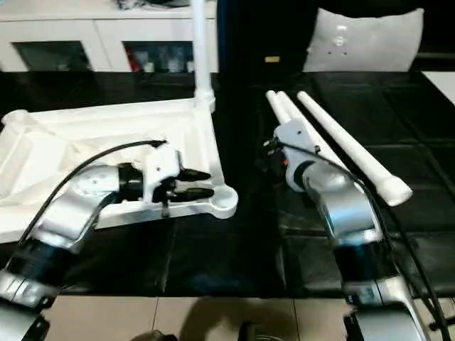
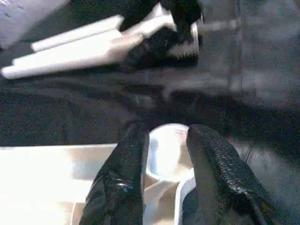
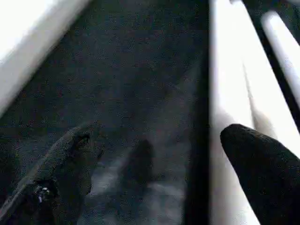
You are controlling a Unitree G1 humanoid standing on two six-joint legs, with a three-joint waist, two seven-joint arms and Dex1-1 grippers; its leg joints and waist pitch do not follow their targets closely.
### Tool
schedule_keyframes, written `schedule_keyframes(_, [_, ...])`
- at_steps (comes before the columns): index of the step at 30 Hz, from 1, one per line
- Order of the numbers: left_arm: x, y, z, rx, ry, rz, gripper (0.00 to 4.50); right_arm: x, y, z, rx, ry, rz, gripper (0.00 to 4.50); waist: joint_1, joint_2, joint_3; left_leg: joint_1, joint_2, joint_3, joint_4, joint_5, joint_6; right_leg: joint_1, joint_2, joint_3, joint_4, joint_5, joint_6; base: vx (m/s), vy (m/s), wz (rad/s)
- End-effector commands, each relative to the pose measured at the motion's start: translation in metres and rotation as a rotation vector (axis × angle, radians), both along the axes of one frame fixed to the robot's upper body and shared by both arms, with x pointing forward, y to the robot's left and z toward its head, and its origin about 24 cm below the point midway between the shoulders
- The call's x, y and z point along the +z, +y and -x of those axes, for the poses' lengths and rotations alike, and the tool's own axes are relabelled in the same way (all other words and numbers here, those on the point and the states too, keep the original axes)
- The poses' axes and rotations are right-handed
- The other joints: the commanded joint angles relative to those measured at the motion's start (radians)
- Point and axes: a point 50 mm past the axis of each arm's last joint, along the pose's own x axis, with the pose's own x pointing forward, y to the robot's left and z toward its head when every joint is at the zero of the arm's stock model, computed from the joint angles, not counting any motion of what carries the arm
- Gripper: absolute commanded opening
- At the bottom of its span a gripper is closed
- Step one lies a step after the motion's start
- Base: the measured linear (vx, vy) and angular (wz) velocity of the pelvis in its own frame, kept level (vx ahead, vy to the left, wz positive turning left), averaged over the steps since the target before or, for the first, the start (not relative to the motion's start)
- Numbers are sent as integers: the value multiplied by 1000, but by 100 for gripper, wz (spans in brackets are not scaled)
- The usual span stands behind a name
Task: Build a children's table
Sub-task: Pick table leg
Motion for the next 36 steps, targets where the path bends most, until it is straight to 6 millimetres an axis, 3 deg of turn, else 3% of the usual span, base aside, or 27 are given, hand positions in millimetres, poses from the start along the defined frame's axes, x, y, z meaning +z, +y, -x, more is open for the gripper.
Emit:
schedule_keyframes(1, [4, 4, 3, 57, 12, 38, 153, 1, -5, -5, -45, 15, -34, 450, -4, -17, -73, 1, 38, -15, -56, -143, 80, 60, -76, 52, -77, -443, -104, 0, 0, 0])
schedule_keyframes(11, [-7, 6, 10, 323, 64, 156, 153, -2, -8, -13, -76, 7, -93, 450, -6, -10, -75, 0, 37, -16, -52, -140, 101, 59, -72, 44, -80, -453, -93, 0, 0, 0])
schedule_keyframes(12, [-9, 5, 12, 319, 66, 147, 153, -6, -9, -13, -80, 20, -83, 450, -7, -14, -73, 0, 37, -15, -53, -146, 104, 56, -71, 43, -84, -463, -86, 0, 0, 0])
schedule_keyframes(15, [-10, 4, 13, 319, 71, 141, 153, -8, -13, -16, -102, 27, -74, 450, -8, -13, -73, 0, 36, -16, -52, -153, 102, 55, -73, 41, -85, -477, -84, 0, 0, 0])
schedule_keyframes(16, [-9, 3, 15, 306, 72, 136, 153, -9, -16, -19, -127, 28, -69, 450, -10, -19, -74, 0, 37, -16, -52, -152, 101, 54, -74, 42, -85, -474, -87, 0, 0, 0])
schedule_keyframes(17, [-9, 2, 16, 294, 72, 132, 153, -9, -18, -22, -145, 28, -66, 450, -9, -14, -75, 1, 38, -16, -51, -152, 102, 53, -74, 42, -83, -470, -93, 0, 0, 0])
schedule_keyframes(27, [-8, -3, 26, 209, 72, 56, 153, -20, -20, -32, -112, 123, -45, 450, -7, -12, -78, -4, 43, -17, -50, -139, 110, 57, -77, 45, -66, -401, -141, 0, 0, 0])
schedule_keyframes(28, [-8, -3, 27, 207, 74, 56, 153, -21, -20, -32, -114, 129, -42, 450, -8, -17, -79, -2, 43, -16, -50, -145, 107, 57, -77, 46, -67, -405, -144, 0, 0, 0])
schedule_keyframes(36, [-7, -1, 30, 193, 104, 61, 153, -5, -17, -40, -58, 90, -116, 450, -5, -16, -82, -5, 43, -15, -47, -147, 104, 59, -78, 46, -64, -408, -143, 0, 0, 0])
